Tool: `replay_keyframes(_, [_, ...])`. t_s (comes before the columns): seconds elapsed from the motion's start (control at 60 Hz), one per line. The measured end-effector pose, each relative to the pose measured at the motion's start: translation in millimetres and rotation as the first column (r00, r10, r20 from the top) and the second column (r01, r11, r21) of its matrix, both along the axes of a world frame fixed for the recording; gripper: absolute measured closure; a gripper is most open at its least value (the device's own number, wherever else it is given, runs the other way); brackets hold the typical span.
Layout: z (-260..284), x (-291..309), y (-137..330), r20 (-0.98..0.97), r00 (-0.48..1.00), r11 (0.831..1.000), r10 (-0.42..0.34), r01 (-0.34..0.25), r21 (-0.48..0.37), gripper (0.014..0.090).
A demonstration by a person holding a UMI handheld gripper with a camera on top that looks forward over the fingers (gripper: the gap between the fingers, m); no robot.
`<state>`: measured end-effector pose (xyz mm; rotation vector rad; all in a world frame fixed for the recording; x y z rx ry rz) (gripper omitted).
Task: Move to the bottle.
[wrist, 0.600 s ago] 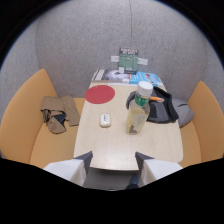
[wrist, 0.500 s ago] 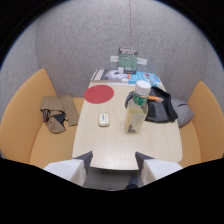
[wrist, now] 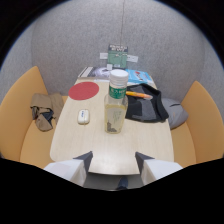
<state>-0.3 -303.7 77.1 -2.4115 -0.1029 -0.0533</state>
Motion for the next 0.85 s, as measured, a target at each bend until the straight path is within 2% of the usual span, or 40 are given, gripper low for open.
replay_keyframes(0.45, [-18, 5, 71, 0.012, 1.000, 0.999, 0.005, -0.006, 0.050, 0.0177])
replay_keyframes(0.6, [-18, 4, 81, 0.011, 1.000, 0.998, -0.001, 0.000, 0.059, 0.0178])
replay_keyframes(0.617, [-18, 4, 82, 0.011, 1.000, 0.998, -0.001, 0.001, 0.060, 0.0152])
replay_keyframes(0.65, [-18, 4, 83, 0.009, 1.000, 0.998, -0.003, 0.002, 0.059, 0.0177])
replay_keyframes(0.667, [-18, 4, 83, 0.008, 1.000, 0.998, -0.003, 0.003, 0.059, 0.0147])
replay_keyframes(0.7, [-17, 3, 84, 0.007, 1.000, 0.998, -0.005, 0.004, 0.060, 0.0175])
replay_keyframes(0.85, [-18, 3, 84, 0.004, 1.000, 0.998, -0.011, 0.011, 0.060, 0.0175])
